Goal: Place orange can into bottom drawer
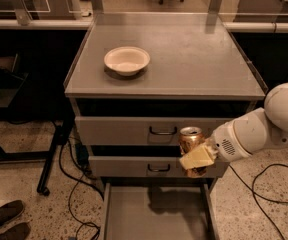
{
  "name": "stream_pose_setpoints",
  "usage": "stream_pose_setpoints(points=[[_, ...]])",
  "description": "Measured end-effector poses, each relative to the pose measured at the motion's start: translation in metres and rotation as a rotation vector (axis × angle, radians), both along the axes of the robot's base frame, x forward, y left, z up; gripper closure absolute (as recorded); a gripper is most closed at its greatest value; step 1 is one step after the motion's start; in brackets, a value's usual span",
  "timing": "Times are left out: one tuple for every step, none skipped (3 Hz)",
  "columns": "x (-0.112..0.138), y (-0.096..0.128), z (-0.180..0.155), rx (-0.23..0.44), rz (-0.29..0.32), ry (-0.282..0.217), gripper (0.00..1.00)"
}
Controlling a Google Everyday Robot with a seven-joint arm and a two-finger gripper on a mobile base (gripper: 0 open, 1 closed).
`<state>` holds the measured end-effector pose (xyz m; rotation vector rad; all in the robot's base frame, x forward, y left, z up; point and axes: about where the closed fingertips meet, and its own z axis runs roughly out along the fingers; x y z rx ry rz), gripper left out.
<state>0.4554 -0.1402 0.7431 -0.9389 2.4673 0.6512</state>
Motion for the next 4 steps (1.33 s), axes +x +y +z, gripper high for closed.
stream_pose_setpoints(points=[[-0.003, 0.004, -0.031, 0.037, -0.05, 0.042, 1.0], [-0.001, -0.002, -0.088, 0.102, -0.161, 0.109, 1.0], [-0.003, -0.011, -0.135, 0.169, -0.242, 0.169, 1.0], [-0.003, -0.01, -0.144, 0.179, -0.247, 0.183, 1.0]])
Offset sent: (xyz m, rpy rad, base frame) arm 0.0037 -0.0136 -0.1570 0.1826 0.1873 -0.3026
